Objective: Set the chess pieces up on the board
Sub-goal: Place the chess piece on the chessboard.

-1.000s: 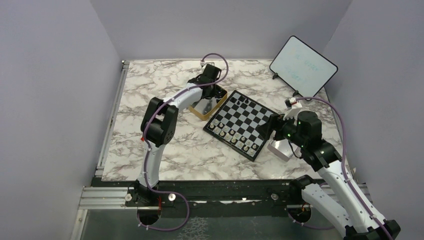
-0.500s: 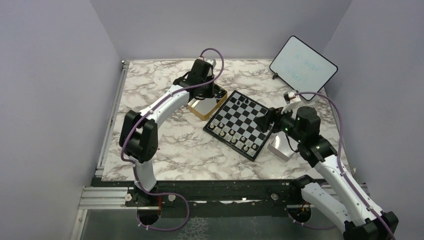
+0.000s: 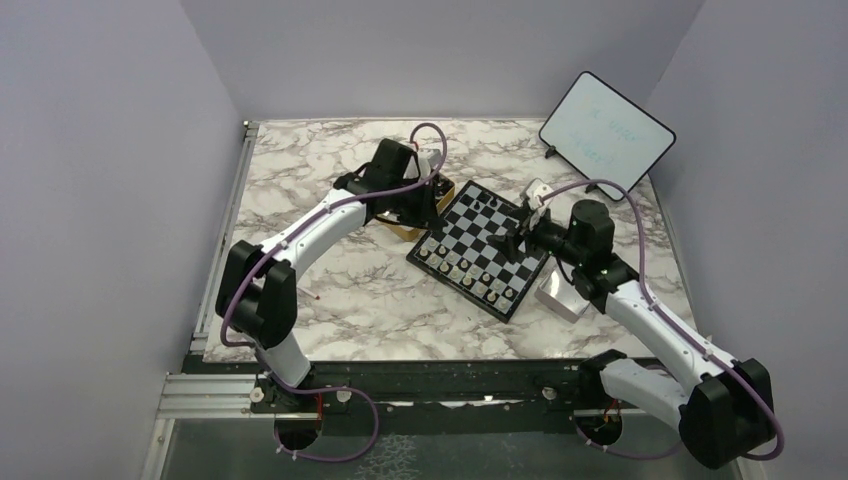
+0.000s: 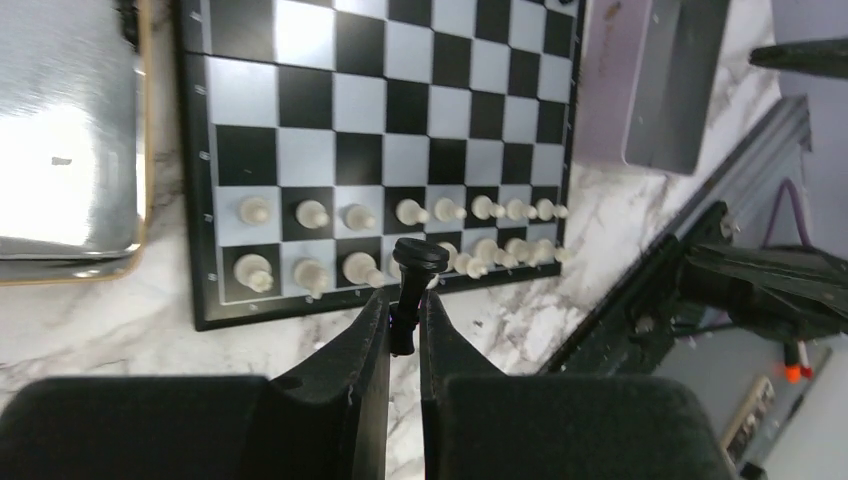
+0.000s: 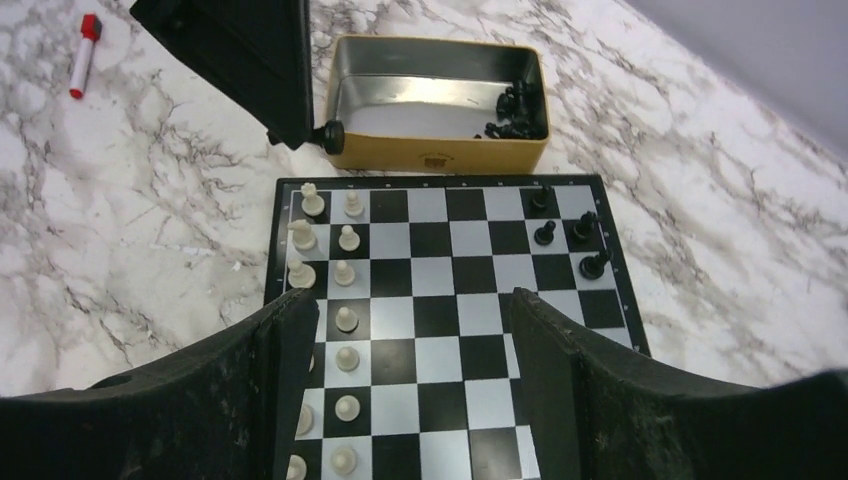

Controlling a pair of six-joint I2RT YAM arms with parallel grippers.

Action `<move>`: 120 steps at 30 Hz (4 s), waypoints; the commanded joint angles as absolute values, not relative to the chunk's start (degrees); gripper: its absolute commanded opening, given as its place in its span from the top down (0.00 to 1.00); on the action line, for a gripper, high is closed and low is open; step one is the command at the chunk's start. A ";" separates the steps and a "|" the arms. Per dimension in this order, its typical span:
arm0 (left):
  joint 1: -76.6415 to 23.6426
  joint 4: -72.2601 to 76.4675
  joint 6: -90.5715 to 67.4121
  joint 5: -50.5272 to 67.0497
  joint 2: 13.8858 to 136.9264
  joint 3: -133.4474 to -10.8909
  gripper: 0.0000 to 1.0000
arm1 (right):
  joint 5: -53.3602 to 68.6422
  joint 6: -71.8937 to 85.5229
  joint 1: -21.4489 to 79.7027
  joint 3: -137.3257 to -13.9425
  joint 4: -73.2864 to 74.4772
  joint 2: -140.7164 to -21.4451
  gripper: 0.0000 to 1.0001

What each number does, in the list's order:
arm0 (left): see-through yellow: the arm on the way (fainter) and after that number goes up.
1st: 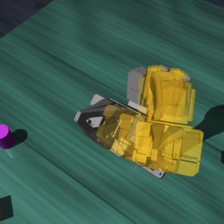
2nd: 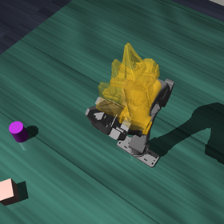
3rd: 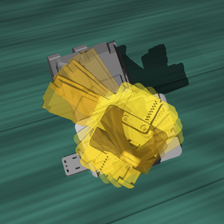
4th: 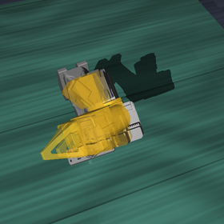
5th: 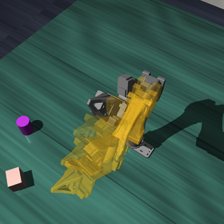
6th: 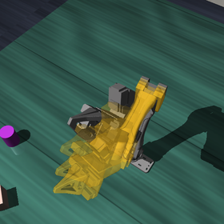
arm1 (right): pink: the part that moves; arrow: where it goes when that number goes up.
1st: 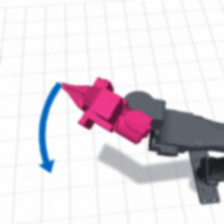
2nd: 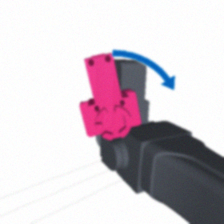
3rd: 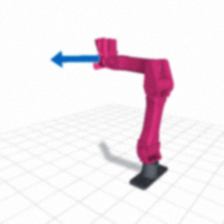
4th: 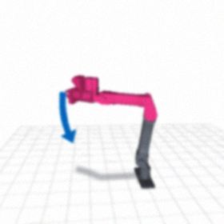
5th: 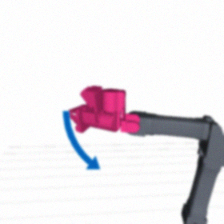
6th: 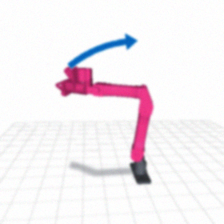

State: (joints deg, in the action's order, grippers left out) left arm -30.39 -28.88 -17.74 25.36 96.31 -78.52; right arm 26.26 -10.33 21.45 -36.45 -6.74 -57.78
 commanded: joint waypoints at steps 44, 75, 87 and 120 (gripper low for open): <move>-36.83 -28.48 -18.18 42.63 91.67 -74.71 0.92 | 34.10 -52.31 36.63 -37.62 -4.82 -65.17 0.55; -33.84 -22.32 -26.82 29.82 81.95 -74.23 0.55 | 19.89 -19.77 38.24 -30.40 -27.96 -61.68 0.88; -33.84 -13.72 -32.52 33.85 81.33 -68.85 0.46 | 15.60 -6.21 38.28 -27.64 -39.32 -61.99 0.88; -36.11 -18.56 -26.01 21.73 88.95 -75.44 0.91 | 7.65 3.51 38.23 -29.00 -17.72 -53.54 0.11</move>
